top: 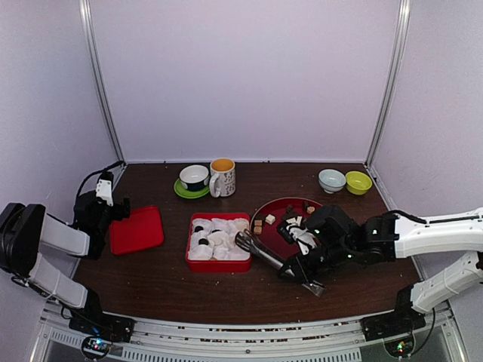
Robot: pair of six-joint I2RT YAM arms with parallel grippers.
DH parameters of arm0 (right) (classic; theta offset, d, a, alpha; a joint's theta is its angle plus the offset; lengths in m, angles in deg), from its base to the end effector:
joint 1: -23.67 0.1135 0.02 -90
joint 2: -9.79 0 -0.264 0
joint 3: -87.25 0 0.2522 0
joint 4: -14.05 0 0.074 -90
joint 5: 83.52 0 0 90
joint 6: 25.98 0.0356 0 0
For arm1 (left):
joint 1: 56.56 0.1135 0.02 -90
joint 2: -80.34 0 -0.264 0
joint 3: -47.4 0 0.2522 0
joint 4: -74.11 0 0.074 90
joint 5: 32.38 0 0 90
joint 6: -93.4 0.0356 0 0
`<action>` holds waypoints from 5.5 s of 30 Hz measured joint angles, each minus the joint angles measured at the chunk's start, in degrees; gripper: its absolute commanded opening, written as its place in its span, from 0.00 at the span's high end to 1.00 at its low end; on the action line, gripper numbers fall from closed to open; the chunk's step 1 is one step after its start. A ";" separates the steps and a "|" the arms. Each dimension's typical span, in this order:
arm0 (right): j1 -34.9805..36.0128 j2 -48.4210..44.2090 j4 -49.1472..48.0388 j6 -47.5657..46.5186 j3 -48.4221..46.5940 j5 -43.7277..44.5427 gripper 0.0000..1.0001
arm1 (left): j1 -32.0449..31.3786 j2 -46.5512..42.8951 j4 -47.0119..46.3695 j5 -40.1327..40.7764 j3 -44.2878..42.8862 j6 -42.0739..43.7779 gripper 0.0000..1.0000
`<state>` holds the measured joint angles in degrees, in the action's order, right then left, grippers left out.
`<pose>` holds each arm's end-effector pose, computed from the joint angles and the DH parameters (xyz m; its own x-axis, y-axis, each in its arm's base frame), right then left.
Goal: Pack the chocolate
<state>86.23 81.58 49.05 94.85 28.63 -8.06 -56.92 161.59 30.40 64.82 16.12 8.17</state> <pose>0.1098 0.2308 0.2260 -0.7747 -0.4154 -0.4768 -0.6280 0.5943 0.5024 0.2507 0.0029 0.1694 -0.1185 0.0832 -0.9895 -0.1089 0.9894 0.0963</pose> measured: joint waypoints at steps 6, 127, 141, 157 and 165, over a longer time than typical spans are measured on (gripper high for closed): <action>1.46 2.27 1.97 -1.16 -1.03 1.07 0.73 | 0.00 0.00 0.00 0.00 0.00 0.00 0.02; -16.92 -10.38 -27.61 -22.80 10.23 35.23 0.25 | -0.11 -20.87 31.23 12.20 -7.82 -11.37 0.02; -16.96 -13.55 -37.62 -23.19 20.11 35.36 0.26 | -0.11 -24.44 77.02 7.50 -15.78 -39.93 0.38; -16.96 -14.80 -39.08 -23.96 20.24 35.43 0.26 | 0.31 -10.01 93.15 4.17 -19.89 -47.76 0.52; -16.96 -15.06 -39.04 -24.09 20.24 35.43 0.26 | 0.74 -1.97 93.46 3.10 -22.80 -47.74 0.59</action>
<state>69.27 66.52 10.01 70.76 48.87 27.37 -56.18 159.63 123.86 67.92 -6.67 -39.56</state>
